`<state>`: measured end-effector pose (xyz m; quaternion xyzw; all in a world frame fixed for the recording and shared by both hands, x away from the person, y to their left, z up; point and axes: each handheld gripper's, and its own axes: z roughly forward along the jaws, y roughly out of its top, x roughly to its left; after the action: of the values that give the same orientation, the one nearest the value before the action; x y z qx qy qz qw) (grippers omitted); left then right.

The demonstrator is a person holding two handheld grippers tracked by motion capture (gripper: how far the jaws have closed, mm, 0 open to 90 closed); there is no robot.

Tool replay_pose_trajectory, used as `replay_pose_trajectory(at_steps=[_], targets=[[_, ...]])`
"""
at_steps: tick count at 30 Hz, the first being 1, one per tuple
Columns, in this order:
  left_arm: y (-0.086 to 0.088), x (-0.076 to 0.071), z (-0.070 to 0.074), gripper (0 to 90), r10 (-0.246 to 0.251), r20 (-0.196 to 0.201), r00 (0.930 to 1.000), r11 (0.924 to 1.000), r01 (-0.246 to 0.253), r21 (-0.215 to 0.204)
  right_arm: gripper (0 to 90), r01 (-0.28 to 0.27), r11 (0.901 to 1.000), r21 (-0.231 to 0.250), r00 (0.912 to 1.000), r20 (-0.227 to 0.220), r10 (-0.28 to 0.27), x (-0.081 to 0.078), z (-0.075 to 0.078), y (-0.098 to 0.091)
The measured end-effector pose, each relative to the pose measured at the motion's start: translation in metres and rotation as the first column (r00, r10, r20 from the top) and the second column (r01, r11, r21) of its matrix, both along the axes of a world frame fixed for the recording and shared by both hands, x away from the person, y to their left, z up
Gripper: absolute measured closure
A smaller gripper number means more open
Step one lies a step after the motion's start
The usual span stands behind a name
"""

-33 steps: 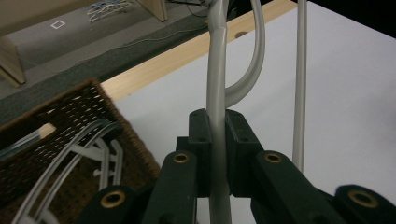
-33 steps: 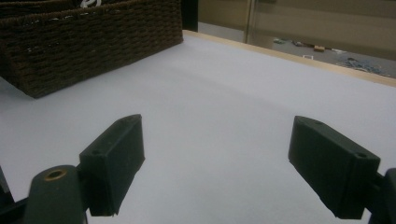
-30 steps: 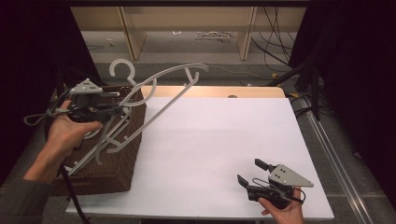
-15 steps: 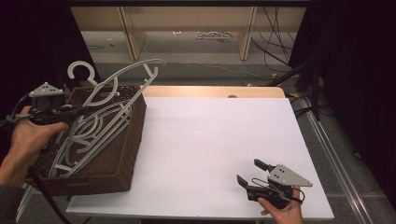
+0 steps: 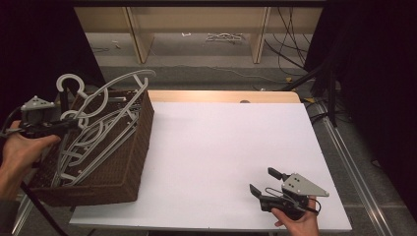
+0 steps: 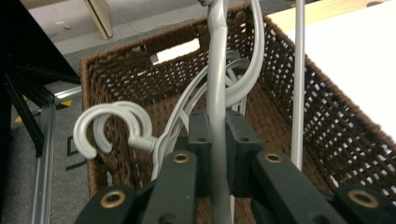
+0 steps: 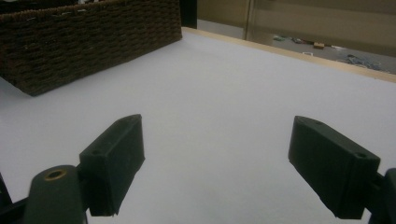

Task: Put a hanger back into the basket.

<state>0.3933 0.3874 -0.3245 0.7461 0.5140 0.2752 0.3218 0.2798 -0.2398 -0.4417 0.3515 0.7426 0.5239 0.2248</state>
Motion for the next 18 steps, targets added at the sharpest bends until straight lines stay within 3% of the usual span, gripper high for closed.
replay_pose_trajectory(at_steps=[15,16,18], targets=[[0.029,-0.006,-0.023,82.4,0.045,-0.035,0.9984,0.9990,-0.045,0.001,19.4,0.004,1.0000,-0.001,1.0000,0.000,-0.004,0.000,0.000,0.001],[0.030,-0.006,-0.025,82.3,0.044,-0.038,0.9983,0.9990,-0.044,0.002,19.4,0.012,0.9996,-0.025,0.9999,-0.006,-0.012,-0.001,0.001,-0.001],[0.033,-0.007,-0.028,82.4,0.050,-0.036,0.9981,0.9987,-0.050,-0.002,19.4,0.003,1.0000,0.004,1.0000,0.009,-0.003,0.001,-0.001,0.001]])
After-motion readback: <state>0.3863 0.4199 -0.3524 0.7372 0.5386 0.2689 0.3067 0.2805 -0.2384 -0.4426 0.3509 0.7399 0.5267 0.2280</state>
